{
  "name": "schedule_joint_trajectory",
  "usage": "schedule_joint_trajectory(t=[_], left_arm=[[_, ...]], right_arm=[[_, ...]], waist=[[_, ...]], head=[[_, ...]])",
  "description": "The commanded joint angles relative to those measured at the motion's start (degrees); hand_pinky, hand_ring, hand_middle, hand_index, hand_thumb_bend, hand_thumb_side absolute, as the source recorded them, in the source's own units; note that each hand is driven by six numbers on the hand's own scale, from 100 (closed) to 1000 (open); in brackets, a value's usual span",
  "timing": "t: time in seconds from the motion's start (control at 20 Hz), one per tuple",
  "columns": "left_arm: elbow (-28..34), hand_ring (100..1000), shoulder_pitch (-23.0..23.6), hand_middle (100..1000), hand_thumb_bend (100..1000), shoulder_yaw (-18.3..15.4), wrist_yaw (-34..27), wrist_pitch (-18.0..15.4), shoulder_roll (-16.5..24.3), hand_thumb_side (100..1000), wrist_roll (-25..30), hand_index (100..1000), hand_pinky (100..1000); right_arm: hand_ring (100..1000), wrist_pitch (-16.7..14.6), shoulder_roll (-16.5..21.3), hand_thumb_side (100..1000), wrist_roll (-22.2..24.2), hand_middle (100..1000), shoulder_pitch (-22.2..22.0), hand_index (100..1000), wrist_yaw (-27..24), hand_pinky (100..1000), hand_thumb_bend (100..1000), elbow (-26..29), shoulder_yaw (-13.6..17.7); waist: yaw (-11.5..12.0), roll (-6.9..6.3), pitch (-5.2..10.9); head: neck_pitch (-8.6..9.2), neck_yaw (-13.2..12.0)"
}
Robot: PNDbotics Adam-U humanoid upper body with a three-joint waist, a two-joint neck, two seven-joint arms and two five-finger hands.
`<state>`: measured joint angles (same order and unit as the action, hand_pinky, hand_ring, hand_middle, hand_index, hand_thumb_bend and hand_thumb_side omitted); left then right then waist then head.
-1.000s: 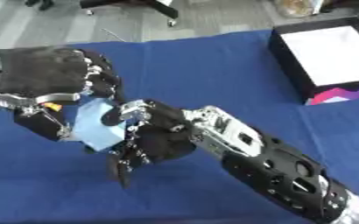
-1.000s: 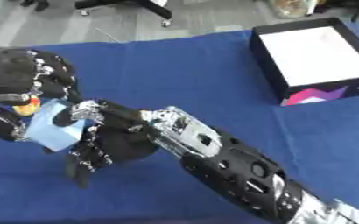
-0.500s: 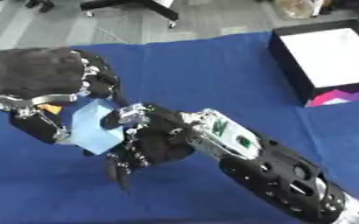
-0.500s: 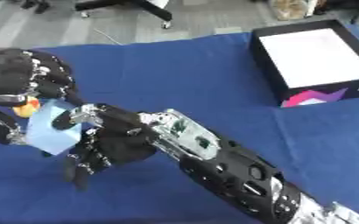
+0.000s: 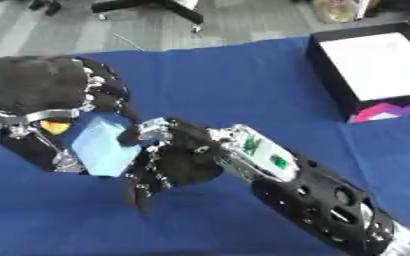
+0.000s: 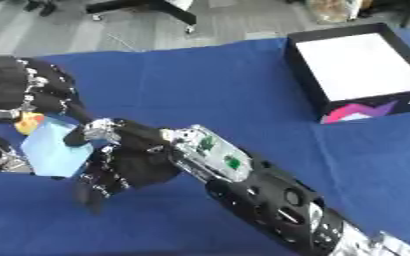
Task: Pick up the objects with one hand, pass them to the other hand, and then place them into the box on the other side of the table.
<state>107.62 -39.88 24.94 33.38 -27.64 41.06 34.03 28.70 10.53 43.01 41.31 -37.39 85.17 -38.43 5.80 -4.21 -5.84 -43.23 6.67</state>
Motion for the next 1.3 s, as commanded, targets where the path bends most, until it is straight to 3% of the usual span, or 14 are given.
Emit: schedule_joint_trajectory(t=[0.05,0.85,1.3], left_arm=[[1.30,703,-0.70,651,519,-1.37,-1.17,-0.39,1.76,287,0.55,807,837],[2.35,704,-0.61,659,512,-2.84,-4.70,-0.55,1.77,308,2.04,811,838],[3.25,701,0.90,658,500,-8.12,-5.69,1.52,2.80,296,-1.66,812,840]], right_arm=[[550,8.51,0.20,1000,8.95,561,0.54,993,0.61,1000,100,-0.36,0.77],[546,5.58,0.11,1000,8.95,556,0.20,967,3.45,1000,100,-4.20,2.66],[543,1.62,0.84,1000,8.95,555,-0.09,963,6.18,1000,100,-7.54,5.01]], waist=[[0.00,-0.07,0.79],[-0.17,-0.17,0.85],[-0.16,-0.14,0.93]], head=[[0.55,0.03],[0.78,0.05],[0.87,0.24]])
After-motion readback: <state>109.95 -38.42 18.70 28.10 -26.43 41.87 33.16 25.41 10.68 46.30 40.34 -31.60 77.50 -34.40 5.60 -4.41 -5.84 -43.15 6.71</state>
